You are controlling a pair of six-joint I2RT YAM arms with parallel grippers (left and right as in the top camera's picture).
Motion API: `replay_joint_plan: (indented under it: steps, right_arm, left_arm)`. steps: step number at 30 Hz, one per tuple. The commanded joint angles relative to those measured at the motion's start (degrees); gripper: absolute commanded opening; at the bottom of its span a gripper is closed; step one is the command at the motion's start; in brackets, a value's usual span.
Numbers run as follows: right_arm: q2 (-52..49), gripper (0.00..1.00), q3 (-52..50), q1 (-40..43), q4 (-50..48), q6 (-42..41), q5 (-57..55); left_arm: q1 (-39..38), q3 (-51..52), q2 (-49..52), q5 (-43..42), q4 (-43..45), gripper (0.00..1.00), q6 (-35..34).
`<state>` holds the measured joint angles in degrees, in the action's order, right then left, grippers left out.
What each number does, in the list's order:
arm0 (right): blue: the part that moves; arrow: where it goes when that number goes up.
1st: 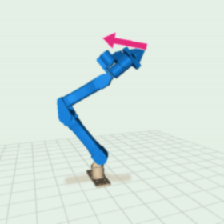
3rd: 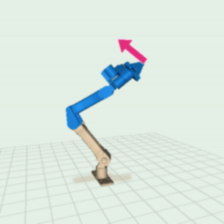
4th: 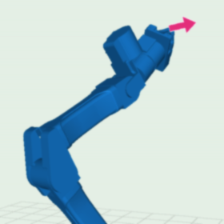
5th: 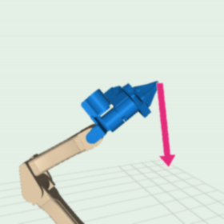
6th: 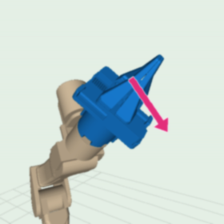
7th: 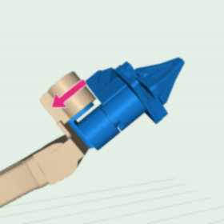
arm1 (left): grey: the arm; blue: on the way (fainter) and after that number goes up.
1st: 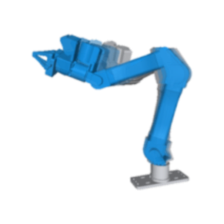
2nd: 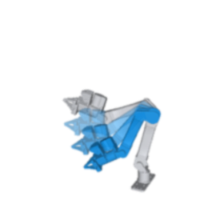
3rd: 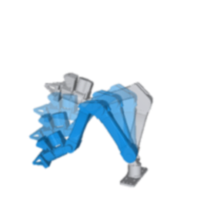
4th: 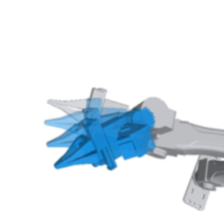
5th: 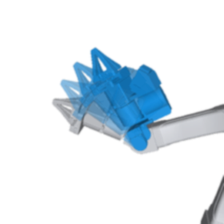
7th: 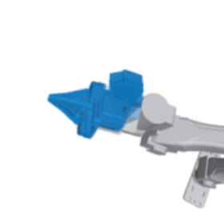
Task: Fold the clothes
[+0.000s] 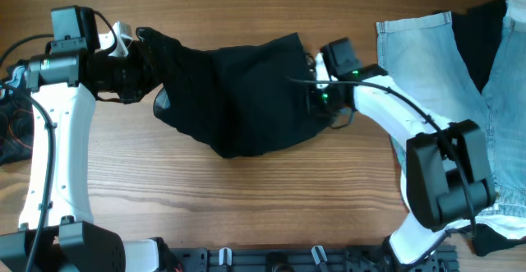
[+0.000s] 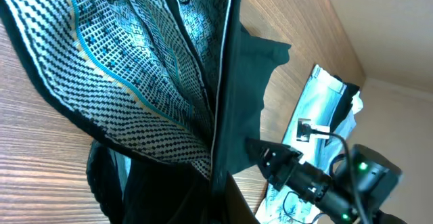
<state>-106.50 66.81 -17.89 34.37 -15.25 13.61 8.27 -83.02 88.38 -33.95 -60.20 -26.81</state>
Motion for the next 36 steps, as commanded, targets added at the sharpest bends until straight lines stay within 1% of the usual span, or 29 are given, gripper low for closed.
replay_joint_plan:
  steps: [1,2,4,6,7,9,10,12,16,20,22,24,27,29,30,31,32,33,35,36]
  right_arm:
    - [-0.79,0.25,-4.44,0.50,-1.31,2.97,-7.15]
    - [-1.49,0.25,-5.81,0.50,-2.40,2.34,-8.33]
    - [-2.78,0.20,-7.48,0.50,-4.09,1.11,-6.75]
    - [-3.23,0.21,-7.67,-0.31,-2.84,0.44,-4.35]
    - [-3.23,0.21,-7.67,-0.92,-2.16,-0.61,-4.28]
    - [-3.21,0.20,-7.67,-1.57,-1.81,-2.89,-4.09]
    - [-3.21,0.19,-7.67,-1.88,-1.14,-3.45,-3.89]
    - [-3.21,0.20,-7.67,-1.92,0.28,-4.46,-3.91]
    - [-3.21,0.21,-7.67,-1.92,1.81,-4.48,-3.04]
    - [-1.53,0.29,-6.82,-1.86,2.01,-4.48,-3.58]
    - [0.57,0.32,-5.05,-1.05,3.15,-4.48,-5.86]
    - [3.08,0.37,-3.50,0.37,4.28,-4.92,-8.35]
    - [8.11,0.41,-1.09,3.21,6.23,-6.19,-13.44]
    - [11.93,0.45,0.22,6.12,6.36,-6.19,-13.81]
    - [13.38,0.46,0.44,7.37,6.38,-6.16,-13.81]
    - [14.56,0.47,0.44,8.26,6.40,-5.92,-13.57]
    - [15.37,0.48,0.44,8.44,6.43,-5.44,-13.33]
    - [15.65,0.48,0.44,8.44,6.25,-0.98,-9.03]
    - [15.32,0.48,0.42,8.37,6.47,4.42,-0.87]
    - [15.04,0.49,0.37,8.37,6.69,7.48,2.49]
  left_arm:
    - [-3.48,-1.62,-1.53,-0.48,1.29,0.04,1.11]
    - [-6.10,-1.62,-1.38,-0.46,2.49,0.04,1.11]
    - [-11.72,-1.62,-1.27,-0.46,5.73,0.04,0.61]
    - [-18.58,-1.62,-1.25,0.37,11.23,0.04,-1.33]
    - [-22.71,-1.62,-1.20,3.69,13.73,0.04,-3.52]
    - [-27.82,-1.62,-0.59,8.28,16.20,0.04,-5.46]
    - [-31.56,-1.62,0.66,10.62,18.36,0.04,-5.66]
    - [-34.95,-1.62,3.13,13.14,20.70,0.04,-5.84]
    - [-37.05,-1.62,9.22,13.25,23.12,0.04,-7.13]
    - [-37.05,-1.62,11.08,13.22,23.63,0.05,-7.13]
    - [-37.05,-1.62,11.08,13.20,23.61,0.05,-7.13]
    - [-37.27,-1.62,11.08,13.20,23.61,0.05,-7.13]
    - [-38.29,-1.62,11.19,13.20,23.61,0.07,-7.10]
    - [-40.06,-1.62,11.28,12.31,23.85,0.34,-7.10]
    - [-40.87,-1.62,11.28,11.47,24.28,0.46,-6.78]
    - [-41.24,-1.62,11.28,11.50,24.52,0.52,-4.04]
    - [-40.94,-1.64,11.28,11.50,24.52,0.64,-0.46]
    - [-38.95,-1.64,11.28,11.52,24.41,0.69,1.11]
    - [-35.15,-1.64,11.28,11.56,24.41,0.70,1.11]
    - [-30.93,-1.62,11.30,12.98,24.22,0.73,1.07]
